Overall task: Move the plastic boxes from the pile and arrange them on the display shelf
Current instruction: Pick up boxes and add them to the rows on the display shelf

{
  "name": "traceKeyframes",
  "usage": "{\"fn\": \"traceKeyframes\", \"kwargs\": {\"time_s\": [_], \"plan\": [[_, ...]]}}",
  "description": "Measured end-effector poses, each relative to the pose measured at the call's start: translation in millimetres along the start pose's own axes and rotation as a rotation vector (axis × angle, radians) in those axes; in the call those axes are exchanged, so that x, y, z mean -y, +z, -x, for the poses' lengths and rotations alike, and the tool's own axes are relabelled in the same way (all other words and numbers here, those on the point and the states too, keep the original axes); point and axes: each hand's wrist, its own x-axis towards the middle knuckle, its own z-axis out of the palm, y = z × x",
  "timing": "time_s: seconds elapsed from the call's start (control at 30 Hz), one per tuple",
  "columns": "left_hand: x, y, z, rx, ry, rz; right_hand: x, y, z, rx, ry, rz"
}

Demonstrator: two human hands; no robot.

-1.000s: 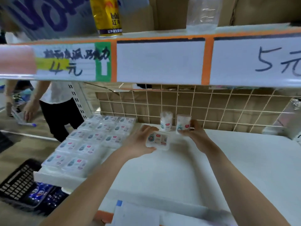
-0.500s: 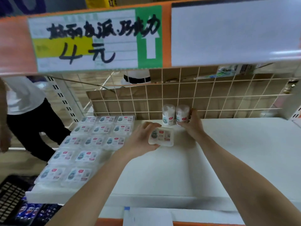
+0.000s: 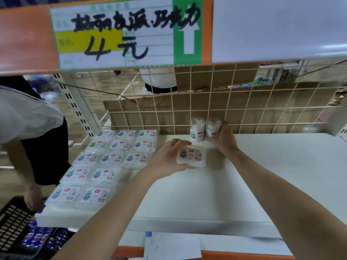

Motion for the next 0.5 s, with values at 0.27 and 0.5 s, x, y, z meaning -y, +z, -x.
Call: {"fn": "traceKeyframes", "kwargs": {"time_s": [0.27, 0.5], "plan": [[-2, -13, -3, -0.048, -0.008, 0.008, -1, -41, 21, 0.041, -0.048, 0.204], [3, -37, 10, -0.066, -0.032, -0.035, 56, -60, 30, -0.031, -0.337, 0.383]]}}
